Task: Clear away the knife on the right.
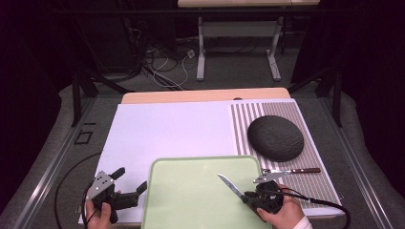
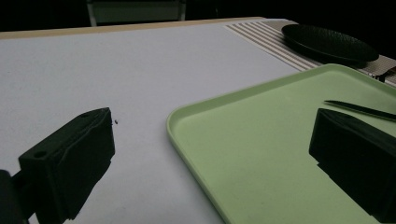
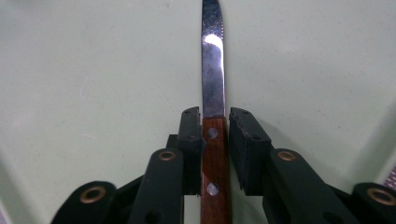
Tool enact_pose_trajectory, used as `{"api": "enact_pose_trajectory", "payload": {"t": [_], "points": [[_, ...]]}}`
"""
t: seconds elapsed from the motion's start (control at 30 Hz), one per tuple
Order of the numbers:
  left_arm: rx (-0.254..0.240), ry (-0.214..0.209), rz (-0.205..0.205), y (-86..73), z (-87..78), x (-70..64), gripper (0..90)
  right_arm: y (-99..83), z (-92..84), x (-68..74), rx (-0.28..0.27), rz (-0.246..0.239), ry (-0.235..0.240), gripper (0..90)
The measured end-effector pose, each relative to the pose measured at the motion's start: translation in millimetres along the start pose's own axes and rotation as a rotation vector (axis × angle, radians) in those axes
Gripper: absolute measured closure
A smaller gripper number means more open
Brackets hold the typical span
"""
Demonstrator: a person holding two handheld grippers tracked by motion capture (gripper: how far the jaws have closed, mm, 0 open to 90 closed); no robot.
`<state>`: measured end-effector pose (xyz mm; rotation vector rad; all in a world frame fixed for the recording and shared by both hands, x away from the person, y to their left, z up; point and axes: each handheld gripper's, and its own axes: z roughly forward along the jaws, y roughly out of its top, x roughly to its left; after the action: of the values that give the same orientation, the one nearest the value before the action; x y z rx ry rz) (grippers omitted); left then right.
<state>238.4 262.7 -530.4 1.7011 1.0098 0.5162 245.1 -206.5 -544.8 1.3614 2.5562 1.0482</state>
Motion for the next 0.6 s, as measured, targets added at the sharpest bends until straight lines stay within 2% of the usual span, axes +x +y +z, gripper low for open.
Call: {"api": "enact_pose_trajectory", "payload": {"t": [0.13, 0.2, 0.27, 0.33, 0.37, 0.4, 0.43, 0.53, 0.6], "points": [[0.002, -0.001, 0.001, 0.0, 0.1, -0.2, 0.4, 0.0, -0.5, 1.3, -0.06, -0.005, 0.016, 71.5], [0.003, -0.001, 0.001, 0.0, 0.0, -0.2, 0.4, 0.0, -1.1, 1.6, -0.067, -0.004, 0.018, 71.7], [0.003, 0.0, 0.0, -0.1, 0.1, -0.1, 0.4, 0.2, -2.7, 2.0, -0.096, -0.03, 0.029, 75.0], [0.001, 0.0, -0.001, -0.2, 0.1, 0.0, 0.4, 0.3, -3.8, 1.9, -0.094, -0.042, 0.038, 77.4], [0.002, 0.0, 0.0, -0.2, 0.1, 0.1, 0.4, 0.2, -3.7, 3.6, -0.106, -0.056, 0.071, 83.5], [0.002, 0.0, 0.0, -0.2, 0.1, 0.1, 0.4, 0.2, -3.7, 3.6, -0.106, -0.056, 0.071, 83.5], [0.001, -0.001, 0.0, -0.2, -0.1, 0.1, 0.4, -0.4, -1.7, 3.7, -0.088, -0.071, 0.077, 87.8], [0.001, 0.0, 0.001, -0.2, -0.1, 0.1, 0.4, -2.0, 3.0, 3.4, -0.068, -0.09, 0.076, 90.0], [0.003, -0.001, 0.001, -0.2, 0.0, 0.1, 0.4, -2.4, 5.0, 3.7, -0.071, -0.082, 0.078, 90.0]]}}
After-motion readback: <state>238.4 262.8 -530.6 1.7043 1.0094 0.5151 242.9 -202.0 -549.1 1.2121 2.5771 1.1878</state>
